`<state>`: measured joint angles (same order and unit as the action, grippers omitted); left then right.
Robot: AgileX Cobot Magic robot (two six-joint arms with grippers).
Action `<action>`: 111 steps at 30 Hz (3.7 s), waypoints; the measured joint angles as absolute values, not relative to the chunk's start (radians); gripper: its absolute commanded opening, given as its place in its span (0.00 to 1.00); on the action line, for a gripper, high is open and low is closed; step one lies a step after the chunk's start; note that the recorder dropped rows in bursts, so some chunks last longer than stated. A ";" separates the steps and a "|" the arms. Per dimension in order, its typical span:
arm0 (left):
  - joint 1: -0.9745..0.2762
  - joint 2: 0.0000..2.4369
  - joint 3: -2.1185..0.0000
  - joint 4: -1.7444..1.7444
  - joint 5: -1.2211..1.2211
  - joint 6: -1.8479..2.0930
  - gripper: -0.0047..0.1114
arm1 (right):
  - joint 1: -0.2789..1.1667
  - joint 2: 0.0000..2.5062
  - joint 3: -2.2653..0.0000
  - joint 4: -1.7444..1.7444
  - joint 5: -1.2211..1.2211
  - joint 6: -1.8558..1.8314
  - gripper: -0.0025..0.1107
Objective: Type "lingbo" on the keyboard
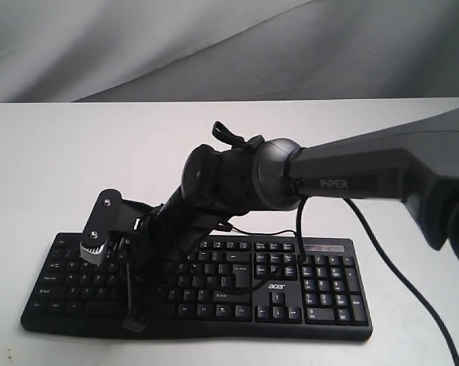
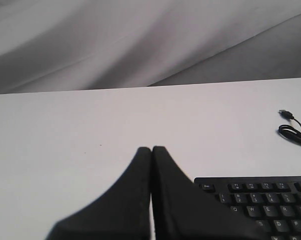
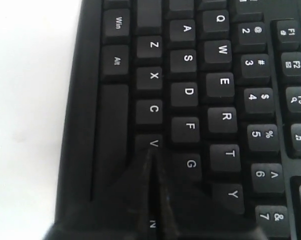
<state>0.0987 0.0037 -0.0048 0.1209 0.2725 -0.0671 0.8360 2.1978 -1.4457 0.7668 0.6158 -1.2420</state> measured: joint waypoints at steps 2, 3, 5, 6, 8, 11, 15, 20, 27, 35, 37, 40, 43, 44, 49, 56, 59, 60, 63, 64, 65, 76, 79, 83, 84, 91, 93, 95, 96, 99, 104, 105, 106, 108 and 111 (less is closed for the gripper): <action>0.099 0.004 -0.005 0.121 0.272 -0.067 0.04 | 0.836 2.193 -1.446 0.764 0.616 -1.242 0.02; 0.099 0.004 -0.005 0.121 0.272 -0.067 0.04 | 0.836 2.188 -1.446 0.754 0.616 -1.242 0.02; 0.099 0.004 -0.005 0.121 0.272 -0.067 0.04 | 0.836 2.168 -1.446 0.735 0.616 -1.238 0.02; 0.099 0.004 -0.005 0.121 0.272 -0.067 0.04 | 0.836 2.154 -1.446 0.719 0.616 -1.230 0.02; 0.099 0.004 -0.005 0.121 0.272 -0.067 0.04 | 0.836 2.125 -1.446 0.676 0.616 -1.198 0.02; 0.099 0.004 -0.005 0.121 0.272 -0.067 0.04 | 0.822 2.103 -1.446 0.619 0.622 -1.149 0.02; 0.099 0.004 -0.005 0.121 0.272 -0.067 0.04 | 0.773 2.097 -1.415 0.594 0.627 -1.131 0.02; 0.099 0.004 -0.005 0.121 0.272 -0.067 0.04 | 0.726 2.097 -1.371 0.597 0.627 -1.134 0.02; 0.099 0.004 -0.005 0.121 0.272 -0.067 0.04 | 0.720 2.095 -1.365 0.623 0.622 -1.141 0.02; 0.099 0.004 -0.005 0.121 0.272 -0.067 0.04 | 0.720 2.093 -1.353 0.631 0.617 -1.143 0.02; 0.099 0.004 -0.005 0.121 0.272 -0.067 0.04 | 0.720 2.093 -1.347 0.631 0.616 -1.144 0.02; 0.099 0.004 -0.005 0.121 0.272 -0.067 0.04 | 0.720 2.093 -1.347 0.631 0.614 -1.144 0.02; 0.099 0.004 -0.005 0.121 0.272 -0.067 0.04 | 0.720 2.094 -1.347 0.633 0.612 -1.144 0.02; 0.099 0.004 -0.005 0.121 0.272 -0.067 0.04 | 0.720 2.097 -1.347 0.633 0.612 -1.144 0.02; 0.099 0.004 -0.005 0.121 0.272 -0.067 0.04 | 0.720 2.103 -1.347 0.633 0.601 -1.144 0.02; 0.099 0.004 -0.005 0.121 0.272 -0.067 0.04 | 0.720 2.103 -1.347 0.633 0.597 -1.146 0.02; 0.099 0.004 -0.005 0.121 0.272 -0.067 0.04 | 0.720 2.103 -1.347 0.633 0.597 -1.148 0.02; 0.099 0.004 -0.005 0.121 0.272 -0.067 0.04 | 0.720 2.103 -1.347 0.633 0.597 -1.148 0.02; 0.099 0.004 -0.005 0.121 0.272 -0.067 0.04 | 0.720 2.103 -1.347 0.634 0.599 -1.148 0.02; 0.099 0.004 -0.005 0.121 0.272 -0.067 0.04 | 0.720 2.103 -1.347 0.635 0.600 -1.148 0.02; 0.099 0.004 -0.005 0.121 0.272 -0.067 0.04 | 0.720 2.103 -1.347 0.635 0.600 -1.148 0.02; 0.099 0.004 -0.005 0.121 0.272 -0.067 0.04 | 0.720 2.100 -1.347 0.626 0.614 -1.148 0.02; 0.099 0.004 -0.005 0.121 0.272 -0.067 0.04 | 0.720 2.054 -1.347 0.610 0.621 -1.143 0.02; 0.099 0.004 -0.005 0.121 0.272 -0.067 0.04 | 0.720 1.957 -1.347 0.564 0.615 -1.107 0.02; 0.099 0.004 -0.005 0.121 0.272 -0.067 0.04 | 0.720 1.914 -1.347 0.548 0.605 -1.091 0.02; 0.099 0.004 -0.005 0.121 0.272 -0.067 0.04 | 0.720 1.514 -1.346 0.514 0.411 -0.885 0.02; 0.099 0.004 -0.005 0.121 0.272 -0.067 0.04 | 0.720 1.441 -1.346 0.511 0.407 -0.853 0.02; 0.099 0.004 -0.005 0.121 0.272 -0.067 0.04 | 0.720 1.380 -1.346 0.508 0.407 -0.843 0.02; 0.099 0.004 -0.005 0.121 0.272 -0.067 0.04 | 0.720 1.364 -1.346 0.509 0.407 -0.841 0.02; 0.099 0.004 -0.005 0.121 0.272 -0.067 0.04 | 0.720 1.334 -1.346 0.495 0.403 -0.839 0.02; 0.099 0.004 -0.005 0.121 0.272 -0.067 0.04 | 0.720 1.275 -1.346 0.459 0.264 -0.743 0.02; 0.099 0.004 -0.005 0.121 0.272 -0.067 0.04 | 0.716 1.264 -1.346 0.459 0.247 -0.711 0.02; 0.099 0.004 -0.005 0.121 0.272 -0.067 0.04 | 0.710 1.252 -1.346 0.459 0.234 -0.674 0.02; 0.099 0.004 -0.005 0.121 0.272 -0.067 0.04 | 0.684 1.234 -1.346 0.459 0.217 -0.572 0.02; 0.099 0.004 -0.005 0.121 0.272 -0.067 0.04 | 0.586 1.224 -1.333 0.459 0.210 -0.407 0.02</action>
<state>0.0987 0.0037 -0.0048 0.1209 0.2725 -0.0671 0.5860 1.2243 -1.3330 0.4586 0.2101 -0.4067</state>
